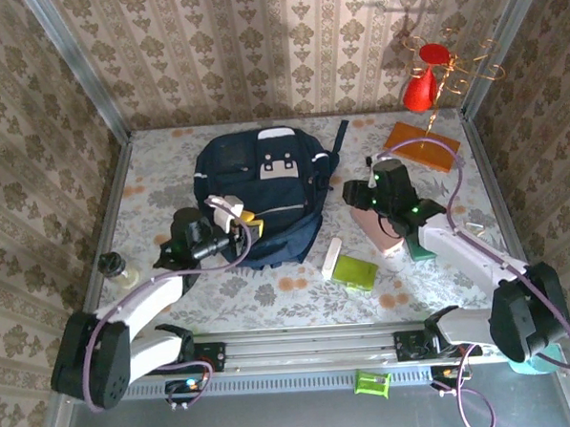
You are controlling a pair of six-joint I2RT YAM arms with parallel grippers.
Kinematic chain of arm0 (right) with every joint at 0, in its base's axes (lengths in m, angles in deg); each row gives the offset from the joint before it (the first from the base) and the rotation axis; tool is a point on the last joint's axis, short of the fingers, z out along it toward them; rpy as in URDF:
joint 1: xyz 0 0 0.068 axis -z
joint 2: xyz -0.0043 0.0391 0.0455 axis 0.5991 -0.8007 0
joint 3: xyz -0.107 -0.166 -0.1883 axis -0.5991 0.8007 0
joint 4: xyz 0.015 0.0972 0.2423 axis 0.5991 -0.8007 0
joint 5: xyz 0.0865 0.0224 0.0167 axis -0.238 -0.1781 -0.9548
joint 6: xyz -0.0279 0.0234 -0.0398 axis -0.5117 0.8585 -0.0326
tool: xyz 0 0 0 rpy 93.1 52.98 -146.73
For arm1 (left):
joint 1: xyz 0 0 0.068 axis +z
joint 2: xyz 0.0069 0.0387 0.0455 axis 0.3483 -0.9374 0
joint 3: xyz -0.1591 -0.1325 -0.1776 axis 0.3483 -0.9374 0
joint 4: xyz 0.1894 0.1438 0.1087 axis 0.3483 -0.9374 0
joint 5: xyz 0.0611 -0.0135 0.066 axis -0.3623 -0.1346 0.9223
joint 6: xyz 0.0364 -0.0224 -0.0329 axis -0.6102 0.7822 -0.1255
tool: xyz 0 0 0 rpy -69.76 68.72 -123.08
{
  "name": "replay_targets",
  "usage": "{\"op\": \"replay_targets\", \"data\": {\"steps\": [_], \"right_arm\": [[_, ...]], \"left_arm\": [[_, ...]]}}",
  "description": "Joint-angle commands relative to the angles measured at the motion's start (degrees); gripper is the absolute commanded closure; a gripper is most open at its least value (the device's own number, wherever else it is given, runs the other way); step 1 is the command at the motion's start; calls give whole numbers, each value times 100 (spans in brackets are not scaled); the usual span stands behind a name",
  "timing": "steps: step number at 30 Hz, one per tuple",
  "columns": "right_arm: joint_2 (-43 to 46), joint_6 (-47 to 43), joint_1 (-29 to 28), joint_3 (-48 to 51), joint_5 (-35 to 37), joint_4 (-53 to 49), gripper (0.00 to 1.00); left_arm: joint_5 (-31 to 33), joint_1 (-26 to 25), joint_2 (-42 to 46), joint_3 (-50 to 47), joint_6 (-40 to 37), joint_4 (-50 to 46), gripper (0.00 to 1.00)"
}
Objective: Pack the student bag
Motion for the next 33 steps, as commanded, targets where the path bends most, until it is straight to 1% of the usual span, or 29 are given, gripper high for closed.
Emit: {"op": "replay_targets", "data": {"steps": [1,3,4,6,7,9,11,13,14,16,18,21,24,27,30,31,33], "right_arm": [[-423,-92,-370,-301,-316,286,45],[-838,-168,-512,-523,-204,181,44],[-1026,-156,-519,-657,-151,82,43],[-1285,-146,-503,-871,39,-100,42],[-1395,-189,-497,-1007,120,-217,42],[-1622,-297,-514,-1253,33,-385,41],[-1895,-286,-532,-1495,-283,-421,41],[-2157,-331,-570,-1706,-574,-431,42],[-2228,-360,-576,-1782,-536,-439,42],[-2330,-463,-572,-1875,-275,-431,42],[-2453,-590,-521,-2043,-173,-535,42],[-2741,-667,-500,-2466,-509,-882,42],[-2877,-553,-610,-2336,-982,-504,43],[-3083,-328,-634,-2283,-1070,-437,46],[-3080,-165,-655,-2021,-1166,-202,48],[-3063,-96,-666,-1912,-1199,-115,49],[-3047,83,-701,-1734,-1370,100,52]], "left_arm": [[633,8,655,-118,809,-437,39],[1171,31,858,-83,1251,-654,29],[1564,80,875,29,1460,-936,25],[2083,294,711,371,1866,-1571,22],[2148,473,526,555,2029,-1854,21],[2128,789,55,852,2328,-2105,21],[1890,984,-423,1040,2545,-2027,21],[1723,990,-873,1271,2619,-1875,21],[1690,958,-1040,1386,2600,-1865,22],[1876,808,-1354,1689,2405,-2028,22],[2096,764,-1622,1859,2272,-2165,21],[2296,822,-1934,1956,2242,-2287,21],[2347,821,-2156,2029,2206,-2245,21],[2300,796,-2443,2246,2138,-2322,21],[2591,744,-2528,2281,2027,-2446,23],[2658,722,-2541,2230,2022,-2385,24],[2466,734,-2652,2152,2113,-2172,27]]}}
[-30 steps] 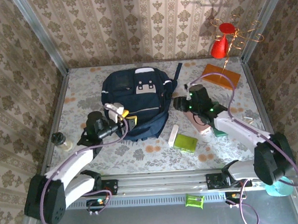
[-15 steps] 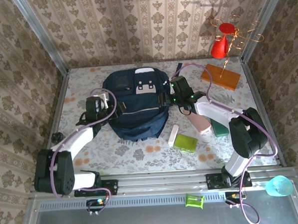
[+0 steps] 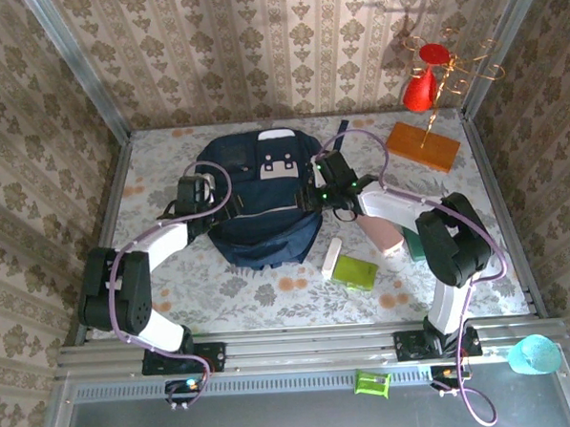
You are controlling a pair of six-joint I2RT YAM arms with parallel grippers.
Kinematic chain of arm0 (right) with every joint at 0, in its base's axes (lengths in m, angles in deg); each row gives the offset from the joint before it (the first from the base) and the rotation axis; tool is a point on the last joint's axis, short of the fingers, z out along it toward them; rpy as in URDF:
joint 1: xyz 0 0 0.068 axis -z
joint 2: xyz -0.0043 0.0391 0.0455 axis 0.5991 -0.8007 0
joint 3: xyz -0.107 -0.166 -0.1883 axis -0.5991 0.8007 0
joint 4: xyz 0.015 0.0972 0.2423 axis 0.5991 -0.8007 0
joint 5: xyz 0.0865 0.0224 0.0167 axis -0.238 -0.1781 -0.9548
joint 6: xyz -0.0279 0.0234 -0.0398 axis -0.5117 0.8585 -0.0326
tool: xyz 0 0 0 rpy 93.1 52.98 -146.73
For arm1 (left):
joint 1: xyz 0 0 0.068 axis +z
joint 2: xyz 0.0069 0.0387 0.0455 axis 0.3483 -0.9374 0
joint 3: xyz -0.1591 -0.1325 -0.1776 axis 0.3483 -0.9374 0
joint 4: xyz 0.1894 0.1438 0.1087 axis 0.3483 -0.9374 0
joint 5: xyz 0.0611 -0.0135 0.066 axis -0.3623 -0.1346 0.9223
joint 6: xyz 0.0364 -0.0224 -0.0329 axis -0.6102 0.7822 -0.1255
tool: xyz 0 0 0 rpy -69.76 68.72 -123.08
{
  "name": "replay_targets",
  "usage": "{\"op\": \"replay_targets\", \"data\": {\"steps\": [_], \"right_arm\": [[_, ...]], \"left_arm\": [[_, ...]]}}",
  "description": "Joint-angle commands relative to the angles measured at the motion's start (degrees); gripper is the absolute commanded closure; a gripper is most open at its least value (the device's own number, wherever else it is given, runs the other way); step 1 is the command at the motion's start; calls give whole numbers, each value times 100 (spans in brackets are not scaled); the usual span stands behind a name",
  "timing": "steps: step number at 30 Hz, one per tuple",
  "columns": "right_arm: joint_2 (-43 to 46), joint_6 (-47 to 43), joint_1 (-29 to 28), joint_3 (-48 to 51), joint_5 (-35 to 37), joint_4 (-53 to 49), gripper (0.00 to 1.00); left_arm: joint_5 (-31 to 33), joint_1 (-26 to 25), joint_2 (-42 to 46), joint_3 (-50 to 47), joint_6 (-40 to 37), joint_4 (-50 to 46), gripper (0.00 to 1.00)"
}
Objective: Pack the student bag
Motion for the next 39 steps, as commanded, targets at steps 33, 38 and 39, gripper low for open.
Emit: {"op": "replay_targets", "data": {"steps": [33,38,39], "right_arm": [[1061,-1314,-56,71,482,-635,46],[641,-746,529,-153,325,-777,43],[560,-699,584,-162,190,-706,41]], "left_arm": [[-1181,856,-2726,4390,-1000,-632,48],[-560,636,-1278,2735,-435,-300,39],[-606,517,-1031,2179,-285,-47,37]]}}
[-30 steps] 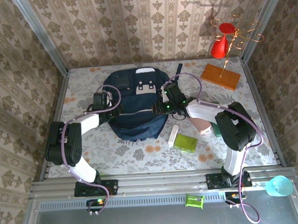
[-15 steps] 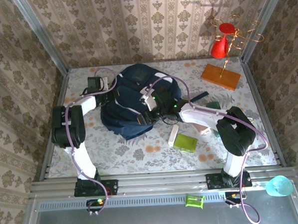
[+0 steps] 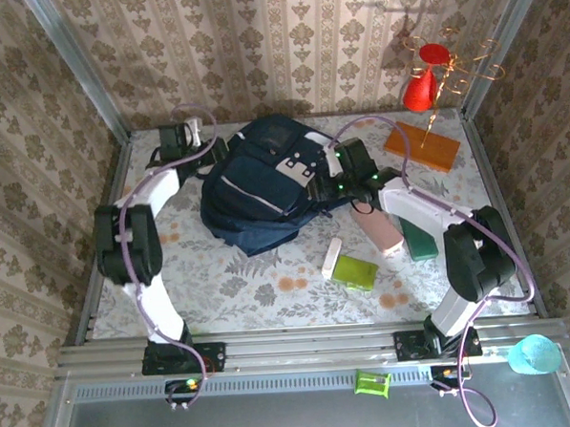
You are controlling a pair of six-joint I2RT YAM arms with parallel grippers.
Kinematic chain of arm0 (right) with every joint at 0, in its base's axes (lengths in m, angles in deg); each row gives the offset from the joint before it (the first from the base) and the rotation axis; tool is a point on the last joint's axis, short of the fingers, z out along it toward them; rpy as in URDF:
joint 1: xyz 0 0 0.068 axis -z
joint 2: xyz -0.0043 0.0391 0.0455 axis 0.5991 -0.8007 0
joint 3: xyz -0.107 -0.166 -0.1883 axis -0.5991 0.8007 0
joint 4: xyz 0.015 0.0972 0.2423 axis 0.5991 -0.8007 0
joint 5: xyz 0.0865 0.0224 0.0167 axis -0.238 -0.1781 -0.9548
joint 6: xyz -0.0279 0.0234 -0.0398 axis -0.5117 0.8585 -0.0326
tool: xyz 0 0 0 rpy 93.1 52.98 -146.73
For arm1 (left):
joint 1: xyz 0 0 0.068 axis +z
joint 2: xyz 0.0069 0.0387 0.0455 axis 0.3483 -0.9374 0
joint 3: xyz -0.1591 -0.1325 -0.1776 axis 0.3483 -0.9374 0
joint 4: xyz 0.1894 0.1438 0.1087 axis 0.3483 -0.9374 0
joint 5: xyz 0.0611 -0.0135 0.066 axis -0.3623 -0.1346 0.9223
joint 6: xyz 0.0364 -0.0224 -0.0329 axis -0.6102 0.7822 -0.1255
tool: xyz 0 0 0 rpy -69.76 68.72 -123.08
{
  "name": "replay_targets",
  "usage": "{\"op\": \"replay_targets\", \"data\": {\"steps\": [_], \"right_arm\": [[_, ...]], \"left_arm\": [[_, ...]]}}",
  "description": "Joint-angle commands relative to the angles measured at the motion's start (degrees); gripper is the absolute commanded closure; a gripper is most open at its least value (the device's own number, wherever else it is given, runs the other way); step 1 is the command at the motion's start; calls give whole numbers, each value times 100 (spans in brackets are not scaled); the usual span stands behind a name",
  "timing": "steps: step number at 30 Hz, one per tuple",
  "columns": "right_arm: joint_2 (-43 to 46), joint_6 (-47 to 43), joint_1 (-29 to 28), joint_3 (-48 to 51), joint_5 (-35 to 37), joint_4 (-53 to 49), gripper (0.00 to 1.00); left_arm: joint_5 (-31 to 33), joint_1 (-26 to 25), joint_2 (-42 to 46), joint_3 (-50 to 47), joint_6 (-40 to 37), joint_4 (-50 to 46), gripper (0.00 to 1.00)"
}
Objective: Pack the student bag
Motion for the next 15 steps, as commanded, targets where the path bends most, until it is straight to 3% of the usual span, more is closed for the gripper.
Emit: {"op": "replay_targets", "data": {"steps": [1,7,12,15], "right_arm": [[-338,354,134,-152,-47,-162,41],[-956,471,138,-541,-303,-326,42],[-1101,790,77,-371,-1055,29,47],[-1176,933,-13,-326,-1071,131,47]], "left_arm": [[187,-375,857,-1178,526,361,35],[-473,-1001,1023,-1634,739,245,35],[-285,-1090,680,-1692,799,264,35],[-219,-984,343,-1552,769,325,35]]}}
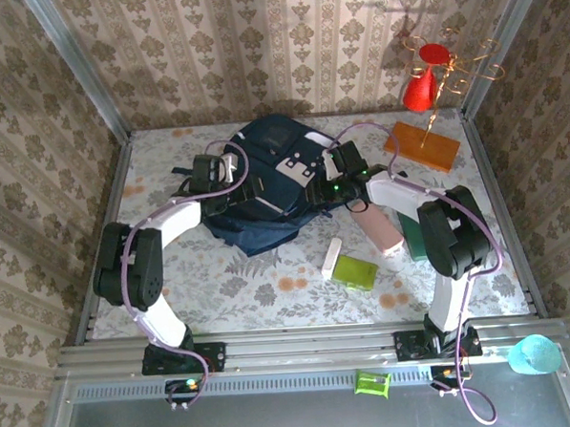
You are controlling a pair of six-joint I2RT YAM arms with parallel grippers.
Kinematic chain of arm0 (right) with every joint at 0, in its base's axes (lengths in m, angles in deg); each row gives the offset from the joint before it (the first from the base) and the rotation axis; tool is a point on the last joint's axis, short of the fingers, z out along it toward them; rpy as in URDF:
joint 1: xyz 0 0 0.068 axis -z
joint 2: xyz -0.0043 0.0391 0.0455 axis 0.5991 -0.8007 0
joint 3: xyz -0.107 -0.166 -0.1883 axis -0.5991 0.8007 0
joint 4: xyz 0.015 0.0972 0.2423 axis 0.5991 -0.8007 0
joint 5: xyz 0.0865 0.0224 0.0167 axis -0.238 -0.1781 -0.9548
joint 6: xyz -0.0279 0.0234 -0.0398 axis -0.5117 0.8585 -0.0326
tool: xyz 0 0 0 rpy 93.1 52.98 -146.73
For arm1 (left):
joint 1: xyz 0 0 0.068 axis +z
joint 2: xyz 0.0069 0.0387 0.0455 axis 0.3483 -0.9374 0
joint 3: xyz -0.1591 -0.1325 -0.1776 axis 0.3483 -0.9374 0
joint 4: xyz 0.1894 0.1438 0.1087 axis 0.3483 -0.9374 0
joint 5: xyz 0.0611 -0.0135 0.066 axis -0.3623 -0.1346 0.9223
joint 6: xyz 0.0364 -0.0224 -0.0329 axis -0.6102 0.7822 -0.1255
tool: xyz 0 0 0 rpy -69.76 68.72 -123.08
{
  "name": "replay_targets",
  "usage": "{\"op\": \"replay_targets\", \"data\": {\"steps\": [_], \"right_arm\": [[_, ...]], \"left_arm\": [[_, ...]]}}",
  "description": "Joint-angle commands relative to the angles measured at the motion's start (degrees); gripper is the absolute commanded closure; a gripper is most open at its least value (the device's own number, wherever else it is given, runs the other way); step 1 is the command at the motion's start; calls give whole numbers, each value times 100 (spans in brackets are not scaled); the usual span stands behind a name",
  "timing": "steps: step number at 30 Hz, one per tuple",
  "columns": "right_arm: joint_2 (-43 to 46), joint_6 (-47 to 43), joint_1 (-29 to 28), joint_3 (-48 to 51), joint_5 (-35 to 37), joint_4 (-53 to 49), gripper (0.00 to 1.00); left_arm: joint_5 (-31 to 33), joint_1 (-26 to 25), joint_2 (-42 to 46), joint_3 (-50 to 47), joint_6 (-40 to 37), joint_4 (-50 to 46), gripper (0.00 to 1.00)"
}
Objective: Pack the student bag
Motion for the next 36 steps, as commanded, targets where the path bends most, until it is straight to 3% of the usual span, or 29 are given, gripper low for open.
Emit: {"op": "replay_targets", "data": {"steps": [1,7,10,20,30,36], "right_arm": [[-133,295,-125,46,-314,189,47],[-153,483,-367,86,-994,624,48],[-103,484,-512,91,-992,756,49],[-500,-255,-650,-577,883,-515,55],[-914,97,-1212,-914,1650,-802,53],[-1088,163,-1399,-1131,2656,-1293,52]], "left_arm": [[95,162,-367,169,84,46,35],[74,511,-921,686,-2,42,36],[21,646,-1086,1015,-115,-88,36],[-122,699,-1012,937,-123,-24,36],[-140,696,-954,785,-131,49,36],[-117,697,-958,766,-190,35,36]]}}
